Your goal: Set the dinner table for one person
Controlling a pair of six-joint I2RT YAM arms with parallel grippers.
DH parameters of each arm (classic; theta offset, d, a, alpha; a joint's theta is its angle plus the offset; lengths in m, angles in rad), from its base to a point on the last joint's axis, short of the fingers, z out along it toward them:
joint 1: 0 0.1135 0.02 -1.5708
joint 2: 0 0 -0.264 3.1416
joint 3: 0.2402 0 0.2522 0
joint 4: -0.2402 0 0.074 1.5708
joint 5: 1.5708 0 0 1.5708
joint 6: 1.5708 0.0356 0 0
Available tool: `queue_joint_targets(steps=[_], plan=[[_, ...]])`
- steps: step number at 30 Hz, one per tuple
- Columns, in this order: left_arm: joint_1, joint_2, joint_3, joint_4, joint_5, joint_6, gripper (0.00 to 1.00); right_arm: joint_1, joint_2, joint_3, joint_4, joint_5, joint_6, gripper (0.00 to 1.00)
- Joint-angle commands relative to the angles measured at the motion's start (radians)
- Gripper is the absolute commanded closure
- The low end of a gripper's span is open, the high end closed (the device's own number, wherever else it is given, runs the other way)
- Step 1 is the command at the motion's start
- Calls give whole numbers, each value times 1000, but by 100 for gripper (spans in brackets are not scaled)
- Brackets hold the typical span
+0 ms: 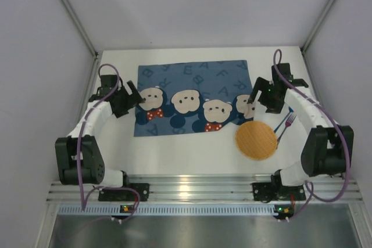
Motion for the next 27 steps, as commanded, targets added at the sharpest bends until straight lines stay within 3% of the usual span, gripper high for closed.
queue_joint_targets(steps=[1,11,12,27], plan=[[-14,-94,-57,6,55,-3,2,-3,-133,-97,-66,57,20,8],[-47,-137,-177,25,100,8,2,-60,-327,-421,-89,84,131,5],[-73,-142,-184,25,101,9,2,-115,-355,-452,-92,75,151,5],[-113,-209,-233,-12,89,34,4,-144,-573,-551,-208,21,228,7]])
